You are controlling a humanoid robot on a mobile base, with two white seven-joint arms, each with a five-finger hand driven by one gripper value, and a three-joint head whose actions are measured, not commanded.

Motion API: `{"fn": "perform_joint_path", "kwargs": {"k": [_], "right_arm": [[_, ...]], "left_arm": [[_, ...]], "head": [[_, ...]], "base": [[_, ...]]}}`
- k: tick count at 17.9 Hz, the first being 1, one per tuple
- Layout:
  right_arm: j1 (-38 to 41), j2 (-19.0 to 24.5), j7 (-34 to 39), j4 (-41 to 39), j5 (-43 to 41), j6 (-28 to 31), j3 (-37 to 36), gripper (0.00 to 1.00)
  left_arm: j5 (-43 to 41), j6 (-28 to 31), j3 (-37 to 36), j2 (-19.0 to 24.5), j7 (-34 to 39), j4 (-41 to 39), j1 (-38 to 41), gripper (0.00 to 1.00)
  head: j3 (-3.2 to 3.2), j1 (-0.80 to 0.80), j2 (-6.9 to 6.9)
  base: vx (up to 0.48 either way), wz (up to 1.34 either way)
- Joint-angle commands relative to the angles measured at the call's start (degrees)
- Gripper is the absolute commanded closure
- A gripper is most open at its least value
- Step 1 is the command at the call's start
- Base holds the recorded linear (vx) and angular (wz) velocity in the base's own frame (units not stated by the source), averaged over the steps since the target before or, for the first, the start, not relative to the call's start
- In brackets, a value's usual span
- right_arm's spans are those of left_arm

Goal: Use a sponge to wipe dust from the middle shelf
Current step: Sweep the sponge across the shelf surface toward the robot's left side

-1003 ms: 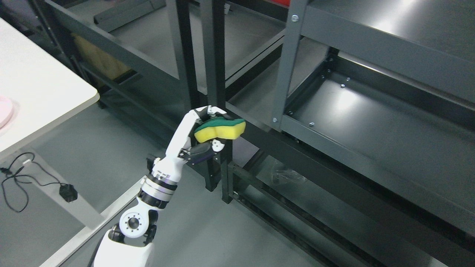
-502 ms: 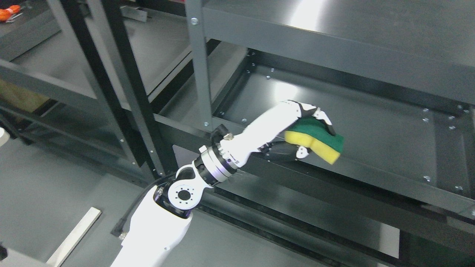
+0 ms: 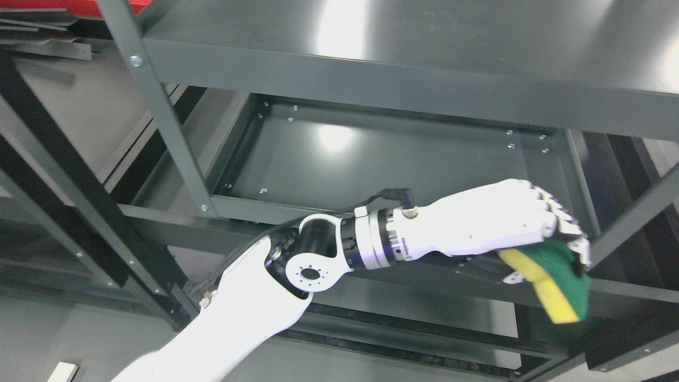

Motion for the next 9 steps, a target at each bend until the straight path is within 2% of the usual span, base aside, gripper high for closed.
{"fn": "perform_joint_path", "kwargs": {"k": [1,5,8,9], "right_arm": [[0.0,-1.0,0.0,-1.0,0.0,0.0,0.0,0.00],[0.0,-1.0,0.0,-1.0,0.0,0.0,0.0,0.00],[0.0,-1.0,0.0,-1.0,0.0,0.0,0.0,0.00],[0.0,-1.0,0.0,-1.0,0.0,0.0,0.0,0.00]], "left_arm": [[-1.5,-4.4,-4.2,1.0,0.0,-0.6,-14.8,1.00],[-6.2,-10.5,2.4,1.0,-4.9,-0.5,-23.1,1.00],[-12.3,-16.4,10.5,1.0,-13.6,1.5,-22.9,1.00],[-13.9,-16.4,12.5,1.0,-15.1,2.4,-22.0,1.00]], "head": [[0.00,0.00,0.00],[0.00,0.00,0.00],[0.00,0.00,0.00],[0.00,0.00,0.00]], "base": [[0.043,-0.23],[0.028,-0.12],[0.003,-0.01],[0.000,0.00]]}}
